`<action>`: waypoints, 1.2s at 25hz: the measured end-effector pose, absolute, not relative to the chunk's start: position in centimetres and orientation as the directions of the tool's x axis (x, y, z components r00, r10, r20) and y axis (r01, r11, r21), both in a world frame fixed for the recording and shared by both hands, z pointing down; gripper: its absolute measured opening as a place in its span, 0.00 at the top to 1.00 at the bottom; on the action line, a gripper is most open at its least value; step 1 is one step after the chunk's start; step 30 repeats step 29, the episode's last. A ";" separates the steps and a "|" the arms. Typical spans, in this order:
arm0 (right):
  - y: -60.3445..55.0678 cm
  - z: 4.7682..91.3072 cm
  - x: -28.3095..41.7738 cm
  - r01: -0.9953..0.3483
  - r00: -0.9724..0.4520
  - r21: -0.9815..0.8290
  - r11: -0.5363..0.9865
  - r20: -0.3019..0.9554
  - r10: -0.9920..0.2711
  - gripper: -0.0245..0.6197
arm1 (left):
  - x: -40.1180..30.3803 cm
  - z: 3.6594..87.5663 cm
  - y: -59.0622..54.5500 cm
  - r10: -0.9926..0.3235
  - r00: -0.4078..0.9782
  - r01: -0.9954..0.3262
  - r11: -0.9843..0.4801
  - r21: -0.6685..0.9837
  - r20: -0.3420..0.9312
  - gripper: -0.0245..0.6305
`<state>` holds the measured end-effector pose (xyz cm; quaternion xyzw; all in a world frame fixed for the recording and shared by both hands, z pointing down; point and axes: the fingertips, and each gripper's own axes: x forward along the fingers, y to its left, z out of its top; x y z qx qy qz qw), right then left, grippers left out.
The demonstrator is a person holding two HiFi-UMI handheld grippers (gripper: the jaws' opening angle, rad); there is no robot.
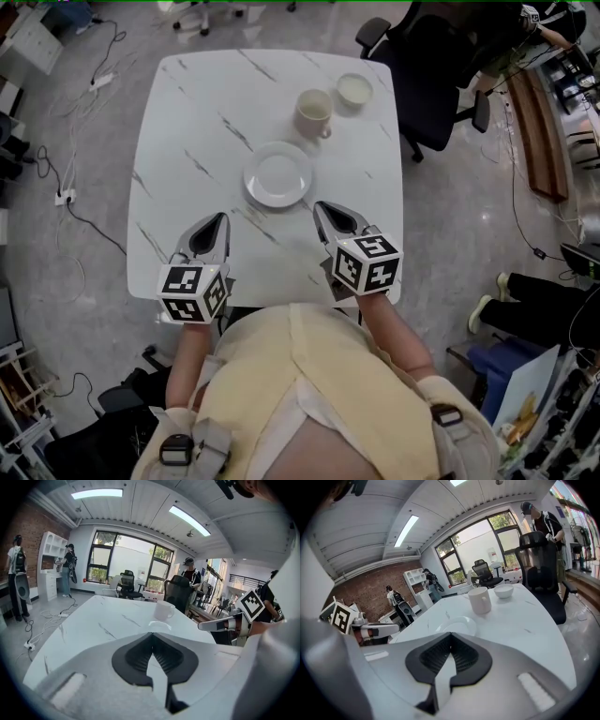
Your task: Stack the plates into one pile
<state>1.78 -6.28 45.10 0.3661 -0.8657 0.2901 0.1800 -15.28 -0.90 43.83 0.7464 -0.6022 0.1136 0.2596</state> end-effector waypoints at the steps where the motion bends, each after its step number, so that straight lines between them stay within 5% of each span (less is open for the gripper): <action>1: -6.3 45.0 1.7 -0.737 -0.668 -0.368 0.566 0.523 -0.530 0.96 | -15.3 43.9 -0.8 -0.839 0.249 -0.958 -0.139 0.252 0.484 0.96; 30: -6.5 43.7 1.4 -0.738 -0.660 -0.311 0.599 0.520 -0.543 0.96 | -15.3 43.2 -1.0 -0.839 0.275 -0.951 -0.164 0.262 0.471 0.96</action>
